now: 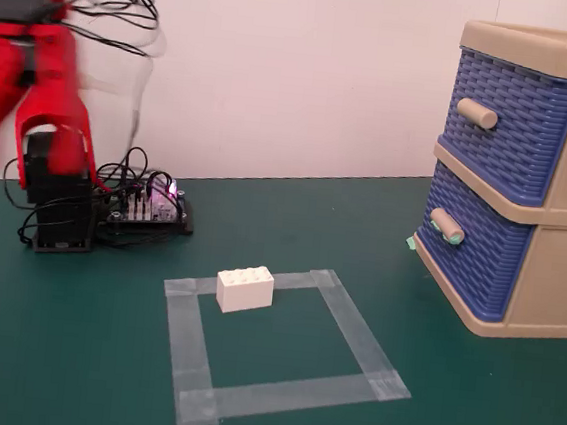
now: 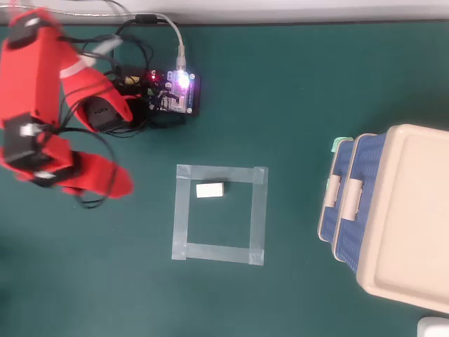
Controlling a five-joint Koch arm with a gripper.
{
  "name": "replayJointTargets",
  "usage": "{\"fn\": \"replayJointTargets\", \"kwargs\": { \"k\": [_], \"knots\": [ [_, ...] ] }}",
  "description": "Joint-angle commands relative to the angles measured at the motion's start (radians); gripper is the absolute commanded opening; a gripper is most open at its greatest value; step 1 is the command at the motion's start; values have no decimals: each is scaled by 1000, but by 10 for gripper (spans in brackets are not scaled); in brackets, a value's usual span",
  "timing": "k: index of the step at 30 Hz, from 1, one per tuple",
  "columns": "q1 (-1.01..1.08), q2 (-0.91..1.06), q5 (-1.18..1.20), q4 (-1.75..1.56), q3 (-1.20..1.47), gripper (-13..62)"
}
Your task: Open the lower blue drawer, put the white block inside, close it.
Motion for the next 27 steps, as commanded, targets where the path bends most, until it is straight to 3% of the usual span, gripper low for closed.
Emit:
{"fn": "replayJointTargets", "kwargs": {
  "k": [1, 3, 6, 17, 19, 27],
  "knots": [
    [-399, -26, 434, -232, -12, 338],
    [-620, -133, 683, -503, 0, 338],
    [-721, -342, 861, -908, 37, 338],
    [-864, -822, 881, -2459, 342, 333],
    [-868, -927, 881, -2586, 339, 333],
    [-868, -1106, 922, -2592, 227, 318]
  ]
}}
